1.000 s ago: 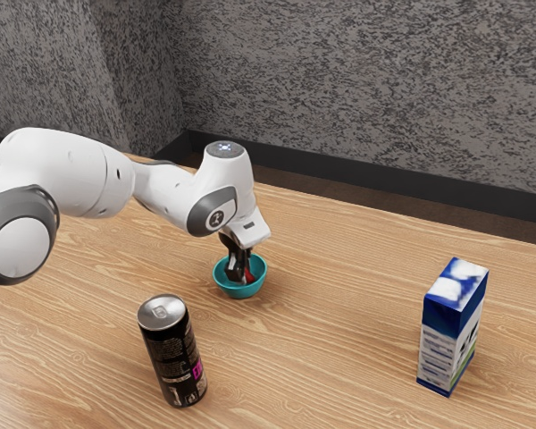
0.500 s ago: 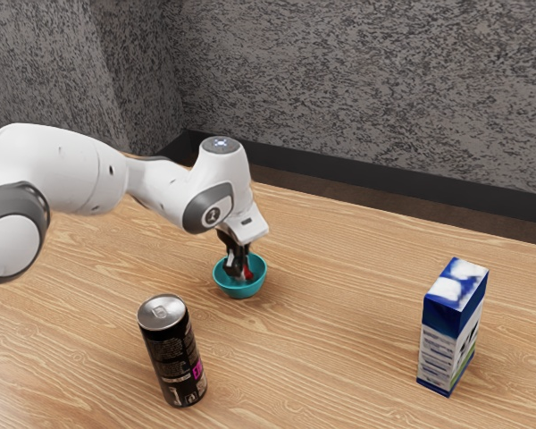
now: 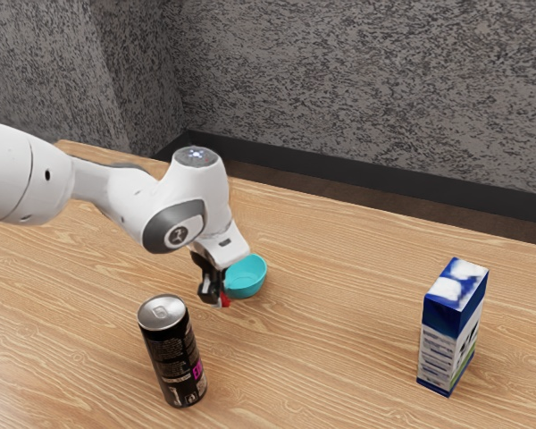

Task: Take strawberry from the bowl

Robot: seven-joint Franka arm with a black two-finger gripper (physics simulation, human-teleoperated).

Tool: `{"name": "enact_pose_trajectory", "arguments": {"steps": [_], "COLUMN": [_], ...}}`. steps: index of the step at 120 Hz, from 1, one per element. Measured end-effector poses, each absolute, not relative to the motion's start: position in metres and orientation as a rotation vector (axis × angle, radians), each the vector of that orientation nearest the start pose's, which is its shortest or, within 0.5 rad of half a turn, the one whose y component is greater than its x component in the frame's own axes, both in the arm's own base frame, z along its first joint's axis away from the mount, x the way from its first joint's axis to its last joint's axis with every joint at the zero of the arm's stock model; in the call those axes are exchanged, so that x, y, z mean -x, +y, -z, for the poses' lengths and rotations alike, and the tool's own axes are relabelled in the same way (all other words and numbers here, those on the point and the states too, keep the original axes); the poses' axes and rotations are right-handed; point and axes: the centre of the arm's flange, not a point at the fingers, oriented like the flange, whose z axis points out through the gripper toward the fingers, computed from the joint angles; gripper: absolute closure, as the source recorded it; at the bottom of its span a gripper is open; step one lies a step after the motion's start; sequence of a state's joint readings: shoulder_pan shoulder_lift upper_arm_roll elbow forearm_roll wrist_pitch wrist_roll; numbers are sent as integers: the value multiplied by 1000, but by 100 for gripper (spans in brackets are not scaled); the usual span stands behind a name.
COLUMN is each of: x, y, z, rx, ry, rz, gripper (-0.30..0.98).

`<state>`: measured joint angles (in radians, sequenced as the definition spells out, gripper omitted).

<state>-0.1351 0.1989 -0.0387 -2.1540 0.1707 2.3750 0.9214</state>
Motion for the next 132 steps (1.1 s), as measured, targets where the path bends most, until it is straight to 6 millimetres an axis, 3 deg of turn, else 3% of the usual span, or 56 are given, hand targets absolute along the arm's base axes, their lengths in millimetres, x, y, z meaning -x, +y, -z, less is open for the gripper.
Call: {"name": "enact_pose_trajectory", "arguments": {"steps": [27,44,62,73,85,93,103,108,118,125,132], "x": [-540,-539,-544,-552,-563,-565,-569,-558,-540,-535,-528], "y": [-95,-95,-96,-94,-89,-83,-72,-51,19,46,67], "z": [-301,-300,-317,-355,-417,-467,-554,-596,-652,-676,-683], "rx": [2551,2585,2598,2582,2538,2549,2620,2662,2755,2807,2859], "ry": [1650,1605,1562,1525,1468,1394,1255,1155,907,797,710], "rz": [-64,-65,-17,82,219,305,407,441,439,403,342], "gripper": [57,31,15,10,6,4,3,3,2,1,1]}}
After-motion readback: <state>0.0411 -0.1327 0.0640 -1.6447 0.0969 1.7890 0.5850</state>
